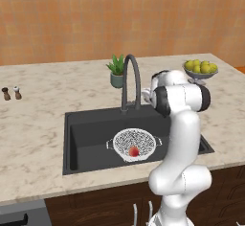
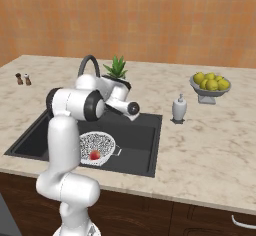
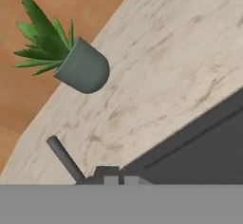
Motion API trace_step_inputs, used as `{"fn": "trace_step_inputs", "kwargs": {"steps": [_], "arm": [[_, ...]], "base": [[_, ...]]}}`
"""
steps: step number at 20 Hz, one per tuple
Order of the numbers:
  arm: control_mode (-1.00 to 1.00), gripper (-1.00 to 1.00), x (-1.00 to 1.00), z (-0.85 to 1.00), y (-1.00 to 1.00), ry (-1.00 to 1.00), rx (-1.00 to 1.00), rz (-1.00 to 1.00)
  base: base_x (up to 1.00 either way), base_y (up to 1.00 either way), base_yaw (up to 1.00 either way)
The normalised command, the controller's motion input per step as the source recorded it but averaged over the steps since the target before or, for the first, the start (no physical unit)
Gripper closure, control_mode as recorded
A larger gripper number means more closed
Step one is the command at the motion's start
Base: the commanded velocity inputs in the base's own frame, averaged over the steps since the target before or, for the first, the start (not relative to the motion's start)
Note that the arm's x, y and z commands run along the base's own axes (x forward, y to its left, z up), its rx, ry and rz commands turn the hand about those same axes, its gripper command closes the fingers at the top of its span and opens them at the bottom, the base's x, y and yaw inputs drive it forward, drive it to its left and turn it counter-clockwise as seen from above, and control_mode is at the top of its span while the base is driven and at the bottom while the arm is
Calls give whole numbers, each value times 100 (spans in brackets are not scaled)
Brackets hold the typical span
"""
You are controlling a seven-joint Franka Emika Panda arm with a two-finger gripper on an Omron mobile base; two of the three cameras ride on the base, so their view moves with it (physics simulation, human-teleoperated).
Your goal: Put the colander in the sink, put the peach in the colander, and turn on the sink faucet and pour water over the colander.
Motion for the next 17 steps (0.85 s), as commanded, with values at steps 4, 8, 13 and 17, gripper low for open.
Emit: {"fn": "trace_step_inputs", "kwargs": {"steps": [4, 8, 13, 17], "arm": [[-100, 100, -31, 0, -78, 0, 3, -10], [-100, 100, -40, 0, -45, 0, 5, -6], [-100, 100, -62, 23, -9, -3, 6, -1], [-100, 100, -70, 45, 0, -1, 6, 0]], "base": [[0, 0, 0], [0, 0, 0], [0, 0, 0], [0, 0, 0]]}}
